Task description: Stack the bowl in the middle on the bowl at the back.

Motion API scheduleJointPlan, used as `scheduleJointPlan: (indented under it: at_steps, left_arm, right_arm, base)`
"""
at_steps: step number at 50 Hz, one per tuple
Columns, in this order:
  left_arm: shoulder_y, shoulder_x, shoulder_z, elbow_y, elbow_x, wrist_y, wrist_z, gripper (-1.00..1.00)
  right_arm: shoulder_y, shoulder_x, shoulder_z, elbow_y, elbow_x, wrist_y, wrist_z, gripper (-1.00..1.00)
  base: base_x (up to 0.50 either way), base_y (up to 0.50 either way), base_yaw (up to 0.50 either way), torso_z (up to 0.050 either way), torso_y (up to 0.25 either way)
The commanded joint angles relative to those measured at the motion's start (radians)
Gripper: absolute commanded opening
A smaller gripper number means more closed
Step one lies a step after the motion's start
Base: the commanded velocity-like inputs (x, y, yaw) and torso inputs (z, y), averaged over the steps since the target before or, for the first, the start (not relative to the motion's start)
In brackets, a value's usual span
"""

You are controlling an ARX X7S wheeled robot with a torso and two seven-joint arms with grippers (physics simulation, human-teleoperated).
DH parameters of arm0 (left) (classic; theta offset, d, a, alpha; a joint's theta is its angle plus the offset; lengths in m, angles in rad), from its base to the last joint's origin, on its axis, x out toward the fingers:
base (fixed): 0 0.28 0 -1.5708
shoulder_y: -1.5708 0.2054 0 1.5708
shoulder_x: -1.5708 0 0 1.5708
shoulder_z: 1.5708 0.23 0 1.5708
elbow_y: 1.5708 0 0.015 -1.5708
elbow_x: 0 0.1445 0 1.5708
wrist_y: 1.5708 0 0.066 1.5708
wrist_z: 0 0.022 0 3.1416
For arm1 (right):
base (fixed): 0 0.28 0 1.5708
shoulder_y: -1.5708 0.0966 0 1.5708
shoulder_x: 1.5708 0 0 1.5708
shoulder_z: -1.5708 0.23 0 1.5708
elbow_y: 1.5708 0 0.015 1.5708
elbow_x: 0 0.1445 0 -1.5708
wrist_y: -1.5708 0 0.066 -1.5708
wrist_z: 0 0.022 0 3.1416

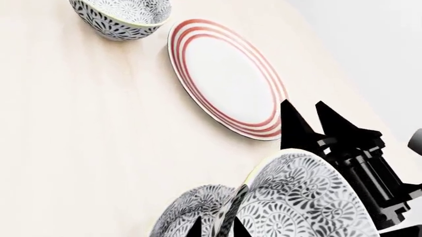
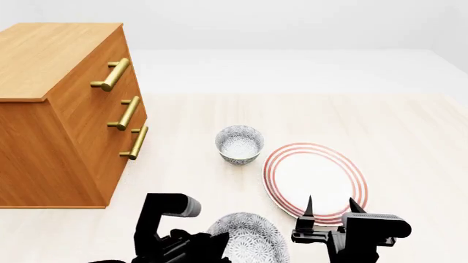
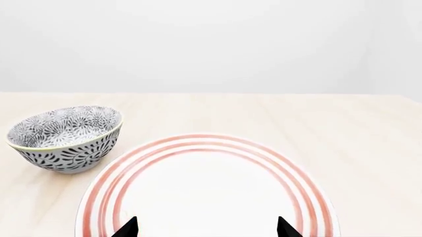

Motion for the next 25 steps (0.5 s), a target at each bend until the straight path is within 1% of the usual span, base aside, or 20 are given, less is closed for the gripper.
scheduleJointPlan:
  at_steps: [1,25]
  left_arm:
    - [0.006,-0.005,0.024,-0.023,-0.022,0.026,-0.057,-1.00]
    - [0.017,-0.017,0.098,-0.083,0.024,0.061,-0.015,-1.00]
  right_arm:
    - [0.000,0.004,-0.003,0.003,0.006,-0.001,0.003,1.00]
    - [0.003,0.010,-0.011,0.016,0.014,-0.010,0.006,1.00]
  base:
    - [0.00,0.00,0.00,0.000,0.000]
    - [0.00,0.00,0.00,0.000,0.001]
